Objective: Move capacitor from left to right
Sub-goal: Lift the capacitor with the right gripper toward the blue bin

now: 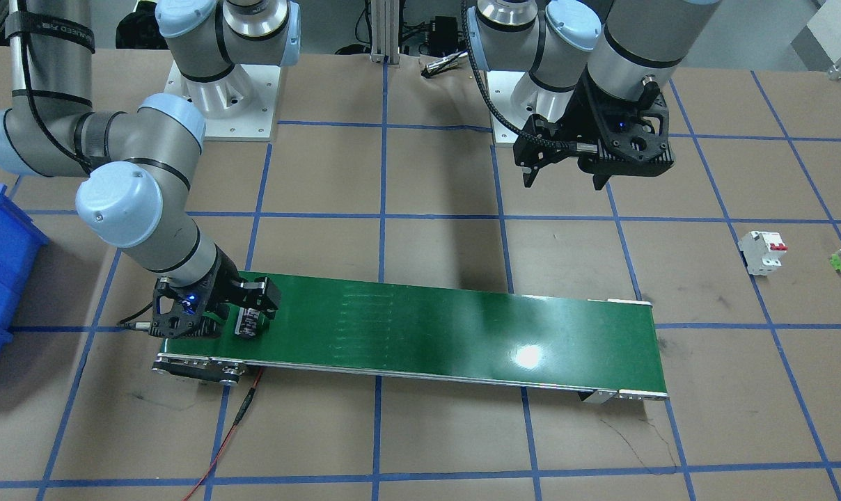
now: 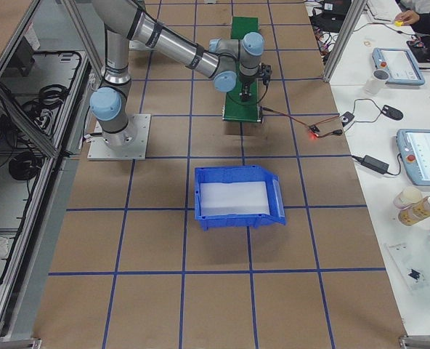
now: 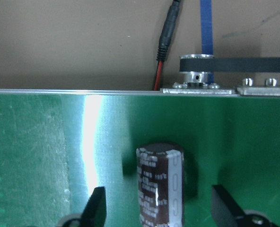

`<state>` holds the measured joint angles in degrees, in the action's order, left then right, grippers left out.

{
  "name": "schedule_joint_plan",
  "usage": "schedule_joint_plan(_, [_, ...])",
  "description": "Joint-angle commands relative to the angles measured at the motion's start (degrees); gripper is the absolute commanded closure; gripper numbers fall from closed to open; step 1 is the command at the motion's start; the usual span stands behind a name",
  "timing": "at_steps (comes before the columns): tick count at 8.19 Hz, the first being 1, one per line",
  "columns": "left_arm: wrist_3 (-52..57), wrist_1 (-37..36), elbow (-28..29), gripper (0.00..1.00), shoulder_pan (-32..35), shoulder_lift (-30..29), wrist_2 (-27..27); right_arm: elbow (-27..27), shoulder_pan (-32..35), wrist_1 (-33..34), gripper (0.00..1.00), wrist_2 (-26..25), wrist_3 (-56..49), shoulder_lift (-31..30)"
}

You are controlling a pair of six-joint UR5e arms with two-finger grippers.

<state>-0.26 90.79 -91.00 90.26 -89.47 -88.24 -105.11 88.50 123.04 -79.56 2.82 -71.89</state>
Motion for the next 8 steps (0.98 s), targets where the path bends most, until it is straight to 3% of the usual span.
schedule_joint_plan(1, [0.0, 0.0, -0.05, 0.0, 0.0, 0.0, 0.0, -0.09, 0.0, -0.34, 0.6, -5.24, -7.01, 0.17])
schedule_joint_plan(3, [0.09, 0.0, -0.05, 0.0, 0.0, 0.0, -0.09, 0.69, -0.78, -2.36, 0.91, -5.87, -8.52, -0.53])
schedule_joint_plan(4, [0.09, 0.0, -0.05, 0.0, 0.0, 0.09, -0.09, 0.87, -1.66, -2.45, 1.0, -8.57, -9.49, -0.88])
schedule_joint_plan(5, [0.09, 0.0, -0.05, 0.0, 0.0, 0.09, 0.0, 1.92, -2.88, -2.8, 1.0, -10.95, -9.67, -1.75])
schedule_joint_plan(7, [0.0, 0.0, -0.05, 0.0, 0.0, 0.09, 0.0, 10.23, -4.38, -14.52, 1.0, -11.49, -9.76, -4.47])
schedule_joint_plan(8, [0.0, 0.0, -0.05, 0.0, 0.0, 0.0, 0.0, 10.8, -7.7, -15.1, 1.0, -12.63, -13.94, -5.44])
